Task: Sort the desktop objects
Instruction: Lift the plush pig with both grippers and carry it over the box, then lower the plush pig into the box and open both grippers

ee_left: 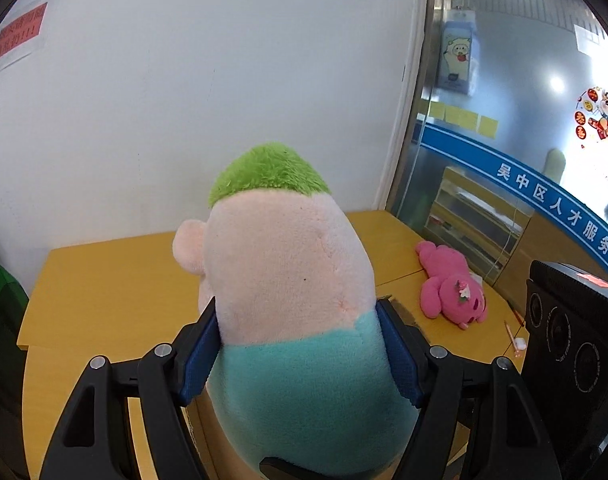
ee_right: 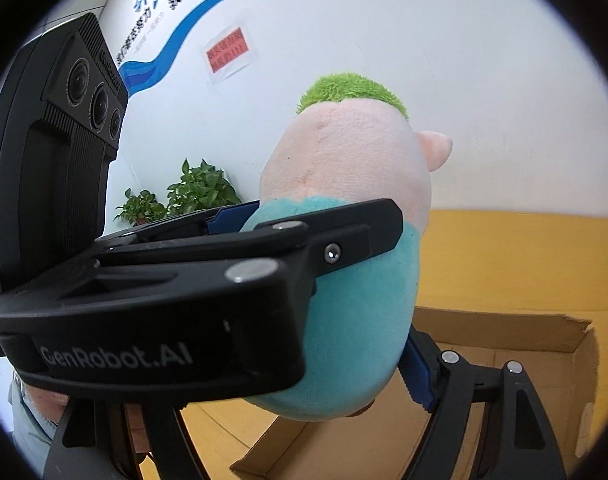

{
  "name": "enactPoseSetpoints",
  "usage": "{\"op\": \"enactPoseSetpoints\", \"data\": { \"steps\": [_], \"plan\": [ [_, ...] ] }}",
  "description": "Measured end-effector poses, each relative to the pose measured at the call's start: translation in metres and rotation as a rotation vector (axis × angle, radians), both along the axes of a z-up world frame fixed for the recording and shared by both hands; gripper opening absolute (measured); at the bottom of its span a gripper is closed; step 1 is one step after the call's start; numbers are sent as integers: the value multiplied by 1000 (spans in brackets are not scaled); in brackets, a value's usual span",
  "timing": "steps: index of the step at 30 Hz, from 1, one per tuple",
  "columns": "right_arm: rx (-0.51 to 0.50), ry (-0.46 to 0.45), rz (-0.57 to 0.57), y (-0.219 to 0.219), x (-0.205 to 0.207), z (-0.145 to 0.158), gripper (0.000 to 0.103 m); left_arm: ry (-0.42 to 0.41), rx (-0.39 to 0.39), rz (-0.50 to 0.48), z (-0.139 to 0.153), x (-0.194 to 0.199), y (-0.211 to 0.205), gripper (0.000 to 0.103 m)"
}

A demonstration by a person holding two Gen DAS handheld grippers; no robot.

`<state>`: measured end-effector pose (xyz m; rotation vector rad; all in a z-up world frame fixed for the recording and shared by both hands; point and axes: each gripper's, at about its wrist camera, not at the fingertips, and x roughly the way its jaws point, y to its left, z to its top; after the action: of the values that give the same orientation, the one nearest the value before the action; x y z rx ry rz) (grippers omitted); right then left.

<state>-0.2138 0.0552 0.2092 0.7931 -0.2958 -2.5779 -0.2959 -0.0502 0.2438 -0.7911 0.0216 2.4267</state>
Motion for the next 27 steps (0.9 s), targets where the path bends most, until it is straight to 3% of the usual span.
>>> {"op": "enactPoseSetpoints", "data": {
  "steps": [4, 7, 15, 19, 21, 27],
  "plan": [
    [-32, -86, -8, -3, -42, -46, 78, -106, -35, 2, -51, -41, -1, 77],
    [-49, -175, -20, -7, -73, -92, 78, -235, -47, 6, -106, -75, -5, 77],
    [-105, -381, -14, -20, -120, -197, 78, -461, -111, 44, -207, -110, -10, 77],
    [-97, -457, -4, -32, -130, -224, 79, -474, -154, 25, -224, -107, -11, 77],
    [-99, -480, -7, -36, -134, -231, 88, -488, -142, 23, -226, -107, -16, 78],
    [-62, -473, -14, -45, -115, -216, 91, -509, -128, 34, -224, -103, -26, 81]
  ]
}}
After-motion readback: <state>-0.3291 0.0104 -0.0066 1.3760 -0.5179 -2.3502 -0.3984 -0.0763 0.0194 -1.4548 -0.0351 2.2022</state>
